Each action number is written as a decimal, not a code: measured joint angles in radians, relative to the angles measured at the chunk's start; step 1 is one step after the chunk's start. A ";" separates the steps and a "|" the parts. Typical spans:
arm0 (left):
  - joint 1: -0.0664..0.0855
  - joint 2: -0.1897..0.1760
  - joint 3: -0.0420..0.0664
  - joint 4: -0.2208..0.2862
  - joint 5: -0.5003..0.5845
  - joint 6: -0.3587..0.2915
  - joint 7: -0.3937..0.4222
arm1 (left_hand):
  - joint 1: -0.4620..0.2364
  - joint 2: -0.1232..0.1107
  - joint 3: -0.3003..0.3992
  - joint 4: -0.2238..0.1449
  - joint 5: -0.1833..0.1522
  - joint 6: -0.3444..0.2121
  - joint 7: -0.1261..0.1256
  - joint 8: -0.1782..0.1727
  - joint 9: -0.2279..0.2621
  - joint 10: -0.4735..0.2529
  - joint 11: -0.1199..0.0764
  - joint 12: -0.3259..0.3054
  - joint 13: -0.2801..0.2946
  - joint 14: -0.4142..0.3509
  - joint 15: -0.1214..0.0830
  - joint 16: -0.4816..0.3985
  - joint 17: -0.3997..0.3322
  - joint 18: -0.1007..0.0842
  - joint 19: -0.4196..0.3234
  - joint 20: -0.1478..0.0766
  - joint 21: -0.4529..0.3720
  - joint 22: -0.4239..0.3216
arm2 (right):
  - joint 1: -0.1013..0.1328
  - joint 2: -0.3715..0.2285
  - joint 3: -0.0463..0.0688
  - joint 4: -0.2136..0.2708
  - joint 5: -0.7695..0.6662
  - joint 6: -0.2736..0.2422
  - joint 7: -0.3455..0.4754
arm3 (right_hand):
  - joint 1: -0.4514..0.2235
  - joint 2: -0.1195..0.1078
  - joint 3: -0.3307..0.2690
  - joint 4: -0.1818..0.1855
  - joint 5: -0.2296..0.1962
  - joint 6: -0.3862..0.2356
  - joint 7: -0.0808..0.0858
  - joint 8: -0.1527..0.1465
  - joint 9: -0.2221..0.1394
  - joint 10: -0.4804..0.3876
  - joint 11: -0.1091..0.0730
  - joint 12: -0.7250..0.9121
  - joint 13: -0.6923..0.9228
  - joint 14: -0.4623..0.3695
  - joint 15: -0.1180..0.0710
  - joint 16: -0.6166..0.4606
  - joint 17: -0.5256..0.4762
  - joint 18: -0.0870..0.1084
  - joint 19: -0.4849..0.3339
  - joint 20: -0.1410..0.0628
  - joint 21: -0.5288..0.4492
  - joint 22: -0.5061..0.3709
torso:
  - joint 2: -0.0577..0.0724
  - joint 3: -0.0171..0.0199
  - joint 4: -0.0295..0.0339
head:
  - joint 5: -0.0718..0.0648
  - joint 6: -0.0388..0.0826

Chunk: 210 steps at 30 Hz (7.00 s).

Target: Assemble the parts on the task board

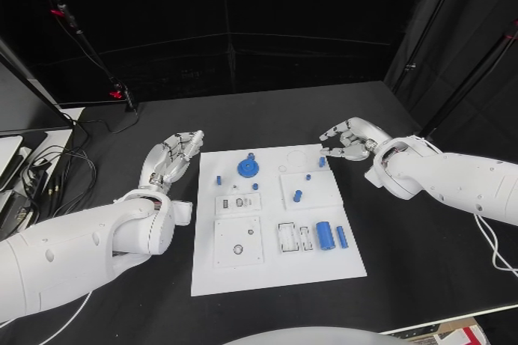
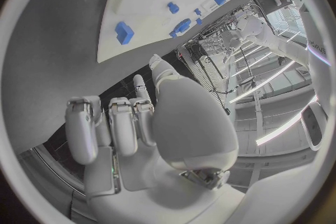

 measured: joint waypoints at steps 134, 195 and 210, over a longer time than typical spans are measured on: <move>-0.001 -0.003 0.000 0.003 0.000 0.000 0.000 | 0.008 0.008 -0.006 0.000 0.008 0.000 0.000 0.000 0.000 0.004 -0.004 0.000 0.000 0.003 0.003 0.000 0.000 0.000 0.000 0.000 0.000 0.000 | -0.031 0.230 0.002 0.333 -0.199 0.050 -0.420 | 0.079 0.078 0.042 -0.048 0.043 0.174 -0.008 0.020 0.008 0.000 -0.015 0.000 0.000 0.004 -0.011 0.000 0.000 0.000 0.000 -0.007 0.000 0.000 | -0.001 -0.0019 0.0024 | 0.141 -0.072; -0.001 -0.002 0.000 0.003 0.000 0.000 0.000 | 0.008 0.008 -0.005 0.000 0.012 0.000 0.000 0.000 0.000 0.004 -0.004 0.000 0.000 0.003 0.003 0.000 0.000 0.000 0.000 0.000 0.000 0.000 | -0.056 0.271 0.002 0.301 -0.306 0.095 -0.560 | 0.031 0.017 0.006 -0.064 0.002 0.104 0.036 -0.024 -0.005 0.000 0.025 0.000 0.000 0.000 0.014 0.000 0.001 0.000 0.002 0.016 0.000 0.000 | -0.002 -0.0026 0.0031 | 0.142 -0.093; -0.001 -0.002 0.000 0.002 0.000 0.000 0.000 | 0.012 0.012 -0.005 0.000 0.012 0.000 0.000 0.000 0.000 0.004 -0.004 0.000 0.000 0.003 0.003 0.000 0.000 0.000 0.000 0.000 0.000 0.000 | -0.056 0.272 0.002 0.301 -0.335 0.099 -0.561 | 0.036 -0.033 -0.005 -0.046 -0.013 0.086 0.039 -0.024 -0.003 0.000 0.032 0.000 0.000 0.000 0.022 0.000 0.000 0.000 -0.001 0.025 0.000 0.000 | -0.002 -0.0031 0.0023 | 0.141 -0.093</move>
